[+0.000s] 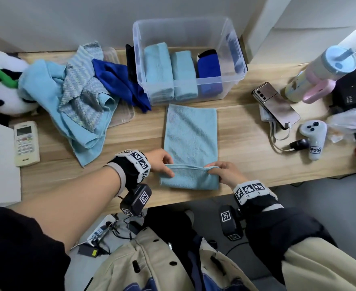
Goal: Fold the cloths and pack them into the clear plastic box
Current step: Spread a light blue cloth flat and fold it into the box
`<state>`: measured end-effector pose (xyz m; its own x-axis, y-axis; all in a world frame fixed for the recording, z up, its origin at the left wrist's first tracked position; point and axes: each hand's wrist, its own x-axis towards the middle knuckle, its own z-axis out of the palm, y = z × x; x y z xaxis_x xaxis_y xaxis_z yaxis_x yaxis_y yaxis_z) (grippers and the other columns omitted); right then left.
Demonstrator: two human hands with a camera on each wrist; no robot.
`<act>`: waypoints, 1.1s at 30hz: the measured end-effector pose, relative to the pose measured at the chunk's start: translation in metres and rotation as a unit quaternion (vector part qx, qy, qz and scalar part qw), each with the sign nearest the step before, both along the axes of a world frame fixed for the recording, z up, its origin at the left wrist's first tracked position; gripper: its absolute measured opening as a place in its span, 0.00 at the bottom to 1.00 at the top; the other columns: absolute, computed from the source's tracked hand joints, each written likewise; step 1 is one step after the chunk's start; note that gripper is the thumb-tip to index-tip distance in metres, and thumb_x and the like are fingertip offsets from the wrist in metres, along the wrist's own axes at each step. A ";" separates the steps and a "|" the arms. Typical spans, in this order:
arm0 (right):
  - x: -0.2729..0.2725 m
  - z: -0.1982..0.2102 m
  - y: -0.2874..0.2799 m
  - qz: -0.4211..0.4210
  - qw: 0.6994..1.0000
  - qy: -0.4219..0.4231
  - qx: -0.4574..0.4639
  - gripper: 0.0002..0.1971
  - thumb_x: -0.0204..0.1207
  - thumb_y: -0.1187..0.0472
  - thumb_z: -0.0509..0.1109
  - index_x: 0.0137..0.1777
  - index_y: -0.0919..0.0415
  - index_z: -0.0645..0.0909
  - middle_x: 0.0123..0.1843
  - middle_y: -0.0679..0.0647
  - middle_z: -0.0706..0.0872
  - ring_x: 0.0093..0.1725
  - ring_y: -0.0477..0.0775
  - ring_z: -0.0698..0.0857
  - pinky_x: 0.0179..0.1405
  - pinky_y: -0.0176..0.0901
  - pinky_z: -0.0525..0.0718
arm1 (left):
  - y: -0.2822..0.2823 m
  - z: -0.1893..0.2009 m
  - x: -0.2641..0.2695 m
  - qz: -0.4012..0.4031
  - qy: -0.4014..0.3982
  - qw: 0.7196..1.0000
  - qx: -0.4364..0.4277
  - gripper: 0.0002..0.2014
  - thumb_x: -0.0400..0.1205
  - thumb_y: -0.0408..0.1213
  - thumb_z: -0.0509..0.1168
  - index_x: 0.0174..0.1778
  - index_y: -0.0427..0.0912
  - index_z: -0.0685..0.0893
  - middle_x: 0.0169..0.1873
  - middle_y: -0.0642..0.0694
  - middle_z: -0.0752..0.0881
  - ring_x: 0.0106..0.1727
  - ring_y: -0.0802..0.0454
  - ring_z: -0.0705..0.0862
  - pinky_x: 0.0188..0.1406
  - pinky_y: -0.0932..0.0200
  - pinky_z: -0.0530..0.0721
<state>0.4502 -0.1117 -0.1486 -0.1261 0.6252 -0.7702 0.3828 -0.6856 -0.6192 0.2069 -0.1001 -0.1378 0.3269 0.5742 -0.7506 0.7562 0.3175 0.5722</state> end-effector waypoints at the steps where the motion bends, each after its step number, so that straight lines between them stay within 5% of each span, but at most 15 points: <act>1: -0.001 0.001 -0.004 0.022 1.000 -0.021 -0.003 0.10 0.74 0.71 0.68 0.40 0.58 0.89 0.40 0.58 0.86 0.44 0.53 0.80 0.41 0.36 0.76 | -0.004 -0.003 -0.003 0.008 0.001 1.000 -0.002 0.10 0.72 0.35 0.75 0.32 0.47 0.79 0.31 0.53 0.80 0.34 0.57 0.76 0.36 0.65 0.72; 3: -0.002 0.002 -0.010 0.047 0.998 -0.052 0.009 0.08 0.75 0.69 0.69 0.52 0.70 0.86 0.50 0.67 0.88 0.47 0.52 0.81 0.39 0.32 0.76 | -0.010 -0.005 -0.007 0.028 0.000 1.000 -0.002 0.05 0.74 0.34 0.73 0.40 0.40 0.83 0.30 0.53 0.79 0.33 0.57 0.75 0.31 0.70 0.72; 6: -0.002 0.003 -0.010 0.046 0.997 -0.061 0.019 0.12 0.76 0.67 0.68 0.58 0.73 0.82 0.58 0.68 0.86 0.51 0.56 0.84 0.35 0.27 0.78 | -0.015 -0.010 -0.009 0.105 -0.021 0.994 -0.022 0.09 0.77 0.32 0.70 0.51 0.35 0.82 0.32 0.47 0.80 0.33 0.55 0.76 0.32 0.68 0.76; 9: -0.001 0.006 -0.006 0.054 0.995 -0.073 0.037 0.09 0.77 0.63 0.69 0.55 0.65 0.83 0.55 0.63 0.87 0.49 0.56 0.85 0.35 0.31 0.78 | -0.016 -0.013 -0.008 0.190 -0.022 0.982 0.003 0.04 0.78 0.33 0.69 0.41 0.43 0.79 0.33 0.47 0.81 0.33 0.56 0.78 0.28 0.71 0.78; 12: -0.001 0.005 -0.002 0.040 0.993 -0.077 0.082 0.06 0.78 0.63 0.68 0.51 0.62 0.83 0.52 0.62 0.88 0.52 0.59 0.86 0.44 0.41 0.80 | -0.016 -0.013 -0.006 0.308 -0.045 0.949 0.038 0.09 0.79 0.33 0.68 0.34 0.45 0.76 0.32 0.50 0.80 0.28 0.62 0.79 0.19 0.75 0.77; 15: -0.004 0.002 -0.001 0.032 0.985 -0.089 0.143 0.07 0.78 0.66 0.66 0.52 0.65 0.83 0.45 0.62 0.86 0.47 0.59 0.84 0.41 0.38 0.77 | -0.017 -0.013 -0.003 0.370 -0.060 0.926 0.032 0.09 0.77 0.35 0.71 0.36 0.47 0.76 0.33 0.51 0.81 0.33 0.59 0.79 0.26 0.69 0.79; 18: -0.007 -0.003 0.000 0.002 0.979 -0.109 0.173 0.04 0.78 0.65 0.65 0.48 0.56 0.81 0.38 0.57 0.82 0.41 0.55 0.79 0.40 0.41 0.74 | -0.017 -0.017 0.001 0.395 -0.062 0.917 0.005 0.10 0.75 0.29 0.72 0.35 0.46 0.78 0.33 0.49 0.82 0.36 0.55 0.81 0.35 0.63 0.81; 22: -0.011 -0.007 0.003 0.003 0.970 -0.156 0.187 0.01 0.77 0.60 0.66 0.45 0.55 0.77 0.33 0.56 0.80 0.36 0.56 0.78 0.37 0.43 0.71 | -0.017 -0.021 0.004 0.398 -0.012 0.917 0.014 0.12 0.75 0.27 0.70 0.31 0.45 0.77 0.30 0.48 0.79 0.29 0.55 0.78 0.27 0.65 0.83; 25: -0.014 -0.009 0.006 0.009 0.965 -0.198 0.170 0.07 0.76 0.53 0.67 0.47 0.56 0.76 0.28 0.52 0.75 0.33 0.57 0.75 0.34 0.44 0.71 | -0.018 -0.022 0.006 0.398 0.020 0.917 0.024 0.12 0.74 0.27 0.69 0.30 0.46 0.77 0.29 0.48 0.79 0.29 0.53 0.79 0.37 0.56 0.85; 33: -0.017 -0.009 0.013 0.036 0.954 -0.259 0.145 0.11 0.77 0.52 0.67 0.51 0.59 0.75 0.42 0.54 0.79 0.43 0.57 0.77 0.42 0.41 0.71 | -0.018 -0.018 0.010 0.412 0.063 0.908 0.053 0.11 0.72 0.29 0.69 0.31 0.49 0.77 0.35 0.44 0.85 0.35 0.46 0.84 0.44 0.50 0.90</act>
